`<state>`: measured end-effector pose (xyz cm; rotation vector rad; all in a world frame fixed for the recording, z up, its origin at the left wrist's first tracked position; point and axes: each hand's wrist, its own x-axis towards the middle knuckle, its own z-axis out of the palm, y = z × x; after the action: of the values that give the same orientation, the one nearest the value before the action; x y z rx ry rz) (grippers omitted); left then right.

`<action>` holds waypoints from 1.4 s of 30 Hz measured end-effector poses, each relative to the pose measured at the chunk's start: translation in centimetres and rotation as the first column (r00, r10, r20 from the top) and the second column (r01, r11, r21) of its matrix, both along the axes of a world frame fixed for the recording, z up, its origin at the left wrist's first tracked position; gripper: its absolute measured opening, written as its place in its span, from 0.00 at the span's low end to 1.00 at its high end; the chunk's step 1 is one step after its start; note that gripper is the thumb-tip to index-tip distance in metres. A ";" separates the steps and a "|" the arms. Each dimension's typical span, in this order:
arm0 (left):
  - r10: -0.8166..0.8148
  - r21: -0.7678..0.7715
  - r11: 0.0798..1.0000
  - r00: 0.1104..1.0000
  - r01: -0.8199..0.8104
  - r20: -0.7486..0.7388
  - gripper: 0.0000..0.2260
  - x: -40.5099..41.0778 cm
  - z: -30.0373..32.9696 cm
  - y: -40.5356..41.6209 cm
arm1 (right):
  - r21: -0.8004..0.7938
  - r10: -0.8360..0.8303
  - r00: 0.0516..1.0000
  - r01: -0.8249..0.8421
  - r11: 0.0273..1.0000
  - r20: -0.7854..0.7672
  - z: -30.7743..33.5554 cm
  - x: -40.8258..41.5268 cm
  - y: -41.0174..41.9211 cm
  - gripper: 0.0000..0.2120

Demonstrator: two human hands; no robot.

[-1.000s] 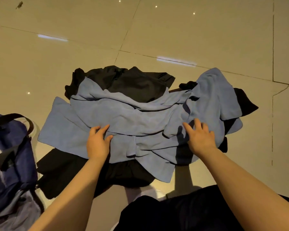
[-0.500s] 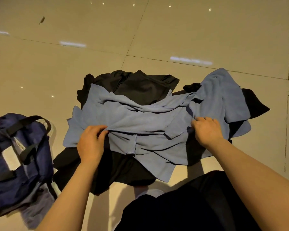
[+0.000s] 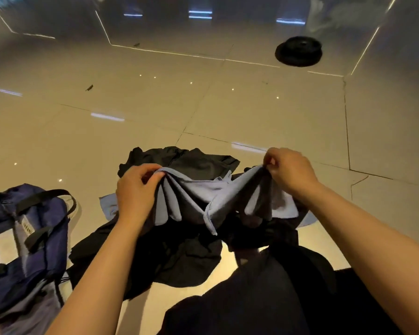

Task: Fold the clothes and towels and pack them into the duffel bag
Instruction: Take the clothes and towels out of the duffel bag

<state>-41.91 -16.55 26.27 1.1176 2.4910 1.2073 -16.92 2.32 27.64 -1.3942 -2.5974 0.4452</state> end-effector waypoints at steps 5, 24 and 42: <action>-0.078 0.173 0.982 0.997 0.072 0.026 0.06 3.5 4.7 1.4 | 0.040 -0.133 0.976 0.141 0.989 -0.173 6.9 4.8 -1.1 0.07; -0.717 0.257 0.669 0.696 0.698 -0.024 0.04 36.0 7.9 17.0 | -0.068 -0.539 0.801 0.542 0.838 -0.259 10.6 36.3 -3.6 0.07; -0.897 0.079 0.417 0.424 0.905 -0.127 0.11 60.1 2.9 25.9 | -0.197 -0.922 0.383 0.901 0.387 -0.057 5.5 55.0 -3.3 0.08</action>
<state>18.22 9.36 29.18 2.1409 1.3076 0.9400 38.08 -0.93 33.19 -2.4162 -1.2610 0.4901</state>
